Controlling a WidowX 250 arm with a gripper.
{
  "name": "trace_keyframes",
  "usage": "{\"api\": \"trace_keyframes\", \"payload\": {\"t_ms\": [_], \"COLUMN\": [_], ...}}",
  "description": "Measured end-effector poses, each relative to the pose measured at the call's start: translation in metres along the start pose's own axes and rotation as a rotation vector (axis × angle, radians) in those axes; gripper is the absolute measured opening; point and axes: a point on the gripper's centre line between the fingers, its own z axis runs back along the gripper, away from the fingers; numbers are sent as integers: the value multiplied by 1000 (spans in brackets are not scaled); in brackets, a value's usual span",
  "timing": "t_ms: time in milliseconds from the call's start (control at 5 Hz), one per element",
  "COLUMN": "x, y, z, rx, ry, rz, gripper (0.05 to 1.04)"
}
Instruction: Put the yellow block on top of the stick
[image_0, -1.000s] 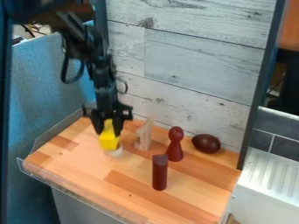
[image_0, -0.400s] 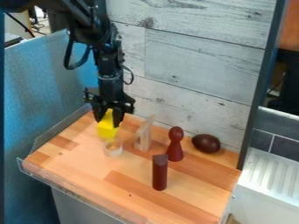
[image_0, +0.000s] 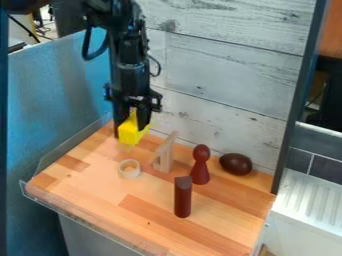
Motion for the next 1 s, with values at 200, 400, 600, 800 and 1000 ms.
{"api": "trace_keyframes", "payload": {"t_ms": [200,400,600,800,1000], "x": [3,7,8,11,12], "y": [-4,-16,-24,-27,-30], "z": [9,1,-9,-14,-14], "rx": [-25,-40,-38,-29,-25], "ry": [8,27,47,40,40], "rz": [-29,-70,-78,-78,-69], "gripper": [532,532,532,532,532]}}
